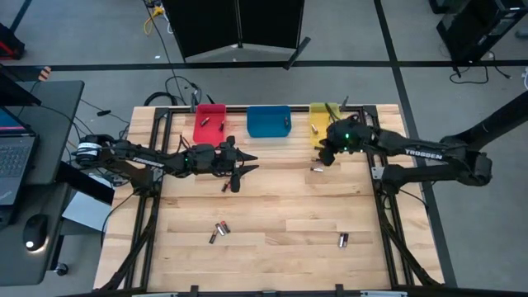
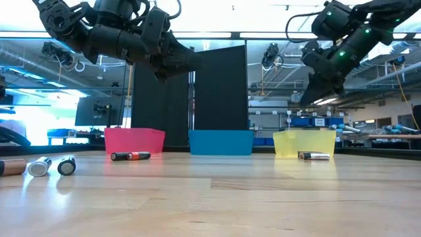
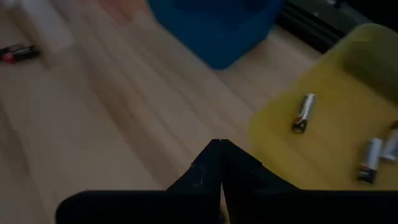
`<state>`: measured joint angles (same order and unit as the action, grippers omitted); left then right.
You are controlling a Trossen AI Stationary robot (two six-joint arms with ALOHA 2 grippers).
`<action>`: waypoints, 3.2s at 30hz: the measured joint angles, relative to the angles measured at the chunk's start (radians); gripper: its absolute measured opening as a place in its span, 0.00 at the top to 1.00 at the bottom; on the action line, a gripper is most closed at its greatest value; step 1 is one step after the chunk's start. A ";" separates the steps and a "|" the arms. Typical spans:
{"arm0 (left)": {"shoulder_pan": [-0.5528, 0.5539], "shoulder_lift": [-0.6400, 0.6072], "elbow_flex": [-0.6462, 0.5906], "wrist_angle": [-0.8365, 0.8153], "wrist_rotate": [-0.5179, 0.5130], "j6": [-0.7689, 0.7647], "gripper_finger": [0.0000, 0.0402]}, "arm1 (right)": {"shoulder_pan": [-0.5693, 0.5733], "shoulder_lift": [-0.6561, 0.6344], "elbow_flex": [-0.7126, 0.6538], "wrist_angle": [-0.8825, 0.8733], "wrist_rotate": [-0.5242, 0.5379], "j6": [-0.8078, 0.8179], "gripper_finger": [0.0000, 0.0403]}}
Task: Sort batteries
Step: Put the orange battery into the blue bin
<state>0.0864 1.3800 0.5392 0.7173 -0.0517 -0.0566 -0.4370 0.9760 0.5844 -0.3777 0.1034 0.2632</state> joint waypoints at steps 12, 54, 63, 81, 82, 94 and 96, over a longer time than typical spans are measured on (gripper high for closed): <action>0.000 0.000 0.000 0.001 -0.001 -0.002 0.64 | 0.121 0.010 -0.033 0.119 0.044 0.052 0.97; 0.005 0.000 0.000 -0.113 0.008 -0.029 0.84 | -0.033 0.238 -0.206 0.234 0.086 -0.202 0.72; 0.005 0.000 0.000 -0.113 0.008 -0.028 0.84 | -0.058 0.341 -0.205 0.310 0.104 -0.224 0.66; 0.005 0.000 0.000 -0.111 0.008 -0.027 0.84 | -0.047 0.283 -0.205 0.315 0.089 -0.311 0.62; 0.005 0.000 0.000 -0.111 0.007 -0.027 0.84 | -0.050 0.287 -0.205 0.315 0.089 -0.323 0.61; 0.005 0.000 0.000 -0.110 0.007 -0.027 0.84 | -0.096 0.347 -0.205 0.342 0.073 -0.376 0.57; 0.005 0.000 0.000 -0.110 0.007 -0.027 0.84 | -0.096 0.341 -0.205 0.334 0.037 -0.366 0.57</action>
<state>0.0917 1.3796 0.5396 0.6071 -0.0444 -0.0834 -0.5331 1.3169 0.3798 -0.0438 0.1402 -0.1029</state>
